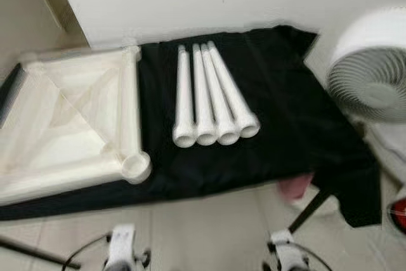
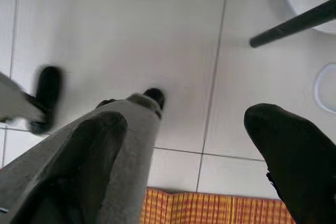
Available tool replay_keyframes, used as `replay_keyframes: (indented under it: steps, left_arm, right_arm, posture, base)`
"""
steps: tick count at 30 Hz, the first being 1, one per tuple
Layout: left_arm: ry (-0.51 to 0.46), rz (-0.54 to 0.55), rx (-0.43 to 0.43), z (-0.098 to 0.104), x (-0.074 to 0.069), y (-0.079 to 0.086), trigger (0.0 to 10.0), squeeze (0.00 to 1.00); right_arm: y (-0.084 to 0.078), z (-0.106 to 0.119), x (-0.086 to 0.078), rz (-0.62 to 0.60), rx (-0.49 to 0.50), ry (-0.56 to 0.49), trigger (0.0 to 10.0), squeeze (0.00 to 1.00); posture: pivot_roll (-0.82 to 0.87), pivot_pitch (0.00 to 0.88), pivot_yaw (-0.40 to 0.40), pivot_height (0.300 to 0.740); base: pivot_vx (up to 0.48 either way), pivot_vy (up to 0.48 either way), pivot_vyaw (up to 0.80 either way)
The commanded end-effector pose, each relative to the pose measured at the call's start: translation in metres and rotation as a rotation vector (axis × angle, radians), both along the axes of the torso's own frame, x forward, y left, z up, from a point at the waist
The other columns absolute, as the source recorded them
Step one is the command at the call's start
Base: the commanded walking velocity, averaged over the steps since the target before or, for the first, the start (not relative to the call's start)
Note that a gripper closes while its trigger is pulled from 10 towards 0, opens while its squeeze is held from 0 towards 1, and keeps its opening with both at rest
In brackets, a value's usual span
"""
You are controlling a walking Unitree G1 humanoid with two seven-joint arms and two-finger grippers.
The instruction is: Building children table
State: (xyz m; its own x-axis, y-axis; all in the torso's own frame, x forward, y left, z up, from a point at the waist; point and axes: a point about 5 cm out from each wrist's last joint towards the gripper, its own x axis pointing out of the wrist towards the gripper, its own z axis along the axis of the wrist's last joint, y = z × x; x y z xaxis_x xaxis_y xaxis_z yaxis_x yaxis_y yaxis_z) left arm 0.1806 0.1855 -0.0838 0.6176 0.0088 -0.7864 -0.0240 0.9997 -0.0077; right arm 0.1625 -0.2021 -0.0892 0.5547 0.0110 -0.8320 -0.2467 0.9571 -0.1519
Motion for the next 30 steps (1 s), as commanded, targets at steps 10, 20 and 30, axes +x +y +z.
replay_keyframes:
  steps: [10, 20, 30]
  left_arm:
    - [-0.002, -0.018, 0.031, 0.000, -0.001, 0.005, 10.0, 0.00]
    - [-0.017, -0.050, 0.014, 0.002, 0.002, 0.002, 10.0, 0.00]
    - [-0.047, -0.171, 0.009, 0.003, 0.003, -0.005, 10.0, 0.00]
  right_arm:
    - [0.005, -0.003, -0.005, 0.000, 0.011, 0.033, 10.0, 0.00]
    - [0.006, -0.002, -0.002, -0.009, 0.027, 0.018, 10.0, 0.00]
    - [0.011, 0.001, 0.005, -0.007, 0.059, -0.013, 10.0, 0.00]
  posture:
    - [-0.07, 0.000, 0.063, 0.740]
    - [-0.06, 0.000, 0.060, 0.740]
    - [-0.05, 0.000, 0.059, 0.740]
  base:
    - [0.000, 0.000, 0.00]
    - [0.000, 0.000, 0.00]
    - [0.000, 0.000, 0.00]
